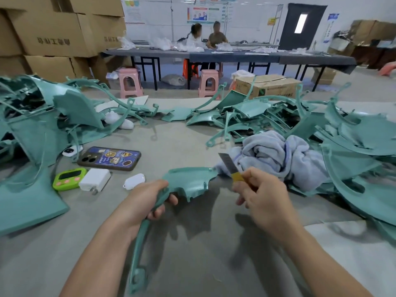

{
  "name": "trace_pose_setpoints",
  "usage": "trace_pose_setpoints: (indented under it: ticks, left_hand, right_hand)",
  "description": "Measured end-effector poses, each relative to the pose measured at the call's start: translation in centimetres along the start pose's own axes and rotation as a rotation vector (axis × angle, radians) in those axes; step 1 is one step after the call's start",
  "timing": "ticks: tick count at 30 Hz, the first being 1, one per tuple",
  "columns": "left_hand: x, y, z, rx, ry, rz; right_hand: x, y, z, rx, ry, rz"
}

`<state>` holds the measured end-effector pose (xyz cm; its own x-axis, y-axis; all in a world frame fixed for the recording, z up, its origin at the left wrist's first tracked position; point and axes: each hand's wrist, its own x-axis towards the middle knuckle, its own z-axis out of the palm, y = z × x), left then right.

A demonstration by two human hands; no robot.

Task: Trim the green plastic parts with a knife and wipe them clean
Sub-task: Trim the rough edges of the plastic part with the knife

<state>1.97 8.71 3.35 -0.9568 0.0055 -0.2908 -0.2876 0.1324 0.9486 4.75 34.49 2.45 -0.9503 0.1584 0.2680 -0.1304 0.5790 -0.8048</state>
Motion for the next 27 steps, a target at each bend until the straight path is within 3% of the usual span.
trace_pose_setpoints:
  ticks: [3,8,12,18,20,21,24,25,27]
  left_hand:
    - [0.1,0.1,-1.2,0.108,-0.068,-0.042]
    - [-0.2,-0.2,-2.2,0.262,-0.229,-0.110]
    - [-0.2,-0.1,-1.4,0.199,-0.264,-0.061]
    - [0.8,-0.3,-1.5,0.092,0.327,0.325]
    - [-0.3,0.3,-1.7,0.264,0.419,0.517]
    - [-0.9,0.7,-1.5,0.378,0.387,0.619]
    - [-2.6,1.6,1.2,0.625,0.037,0.801]
    - [-2.6,1.4,2.4,0.706,-0.014,0.833]
    - [-2.4,0.4,4.4,0.773,0.057,0.871]
  right_hand:
    - [0.1,0.6,0.9,0.115,-0.015,0.059]
    - [0.7,-0.5,0.7,0.784,-0.063,0.277]
    - [0.4,-1.0,0.4,0.899,-0.235,0.300]
    - [0.9,-1.1,0.4,0.830,0.056,0.353]
    - [1.1,-1.1,0.2,0.855,0.113,0.345]
    - [1.1,-1.1,0.1,0.852,0.130,0.332]
    - [1.2,-1.1,0.0,0.855,0.151,0.314]
    - [1.2,-1.1,-0.1,0.866,0.145,0.318]
    - [1.2,-1.1,-0.1,0.843,0.129,0.325]
